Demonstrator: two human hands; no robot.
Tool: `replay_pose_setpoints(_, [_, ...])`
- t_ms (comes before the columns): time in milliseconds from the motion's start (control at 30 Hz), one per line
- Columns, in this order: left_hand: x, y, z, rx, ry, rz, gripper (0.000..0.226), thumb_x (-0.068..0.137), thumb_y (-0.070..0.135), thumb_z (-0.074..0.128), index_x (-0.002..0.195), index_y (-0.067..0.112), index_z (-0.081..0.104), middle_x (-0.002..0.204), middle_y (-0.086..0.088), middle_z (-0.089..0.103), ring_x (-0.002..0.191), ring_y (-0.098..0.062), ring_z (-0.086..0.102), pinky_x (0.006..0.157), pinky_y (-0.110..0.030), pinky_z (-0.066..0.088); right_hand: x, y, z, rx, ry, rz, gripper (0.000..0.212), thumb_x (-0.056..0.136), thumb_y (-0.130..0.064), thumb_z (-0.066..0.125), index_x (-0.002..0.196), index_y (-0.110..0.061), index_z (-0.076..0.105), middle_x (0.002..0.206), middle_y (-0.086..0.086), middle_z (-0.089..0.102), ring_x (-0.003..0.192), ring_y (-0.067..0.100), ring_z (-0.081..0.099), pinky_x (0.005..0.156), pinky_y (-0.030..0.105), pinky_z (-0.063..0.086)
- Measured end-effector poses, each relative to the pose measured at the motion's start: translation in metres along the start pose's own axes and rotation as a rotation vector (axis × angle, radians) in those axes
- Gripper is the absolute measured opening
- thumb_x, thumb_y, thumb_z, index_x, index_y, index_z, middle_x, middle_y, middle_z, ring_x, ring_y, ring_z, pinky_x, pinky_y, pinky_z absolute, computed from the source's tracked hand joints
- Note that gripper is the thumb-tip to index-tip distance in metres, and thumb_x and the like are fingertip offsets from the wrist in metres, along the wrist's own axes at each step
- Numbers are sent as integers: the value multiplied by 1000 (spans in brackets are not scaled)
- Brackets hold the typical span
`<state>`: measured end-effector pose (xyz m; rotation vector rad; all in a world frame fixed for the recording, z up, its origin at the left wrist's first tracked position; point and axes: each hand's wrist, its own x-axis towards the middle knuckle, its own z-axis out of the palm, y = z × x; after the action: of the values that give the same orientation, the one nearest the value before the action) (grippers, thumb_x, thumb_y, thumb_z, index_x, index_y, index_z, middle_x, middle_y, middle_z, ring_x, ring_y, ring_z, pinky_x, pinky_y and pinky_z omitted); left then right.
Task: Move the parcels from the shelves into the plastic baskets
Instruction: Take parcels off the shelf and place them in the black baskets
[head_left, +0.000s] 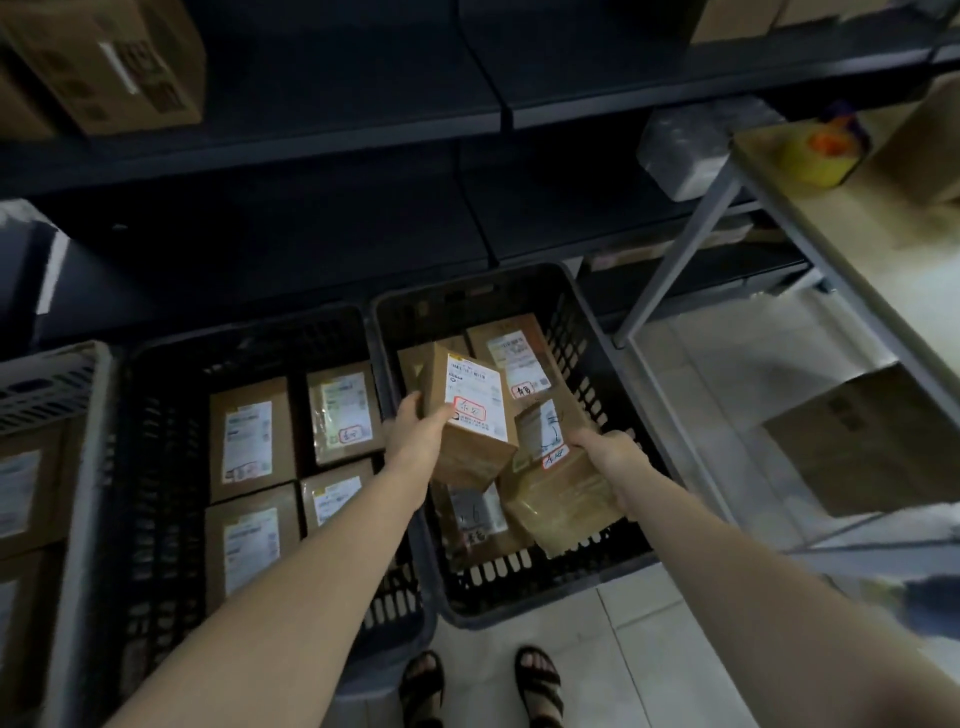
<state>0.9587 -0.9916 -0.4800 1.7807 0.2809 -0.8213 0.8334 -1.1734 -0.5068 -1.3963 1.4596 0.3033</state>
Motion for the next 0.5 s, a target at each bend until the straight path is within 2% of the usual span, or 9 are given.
replay_pose_setpoints(100, [-6, -18, 13, -29, 40, -11, 62, 86, 40, 61, 143, 33, 35, 133, -6, 48, 111, -26, 55, 89, -44, 52, -1, 14, -3, -99, 42, -19, 76, 80, -56, 57, 142, -14, 41, 142, 19, 37, 122, 38, 42, 97, 39, 39])
replay_pose_setpoints(200, [-15, -33, 23, -85, 98, -2, 62, 86, 40, 62, 142, 34, 36, 133, -6, 48, 113, -26, 54, 91, -44, 51, 5, 30, -9, -76, 10, -49, 93, 61, -66, 57, 140, -19, 45, 134, 16, 47, 116, 37, 48, 100, 47, 44])
replay_pose_setpoints(367, [-33, -41, 27, -222, 173, -13, 51, 88, 37, 59, 137, 30, 44, 126, -5, 56, 110, -24, 56, 99, -48, 46, 3, 30, -28, 110, -66, -190, 81, 69, -53, 65, 140, -18, 47, 125, 10, 59, 109, 31, 58, 96, 48, 50])
replay_pose_setpoints(500, [-52, -22, 11, -341, 243, 34, 34, 88, 36, 56, 122, 30, 53, 112, -2, 63, 105, -23, 59, 98, -48, 47, -10, 6, -30, 144, -107, -308, 79, 68, -58, 63, 138, -24, 49, 127, 5, 57, 113, 28, 55, 98, 48, 47])
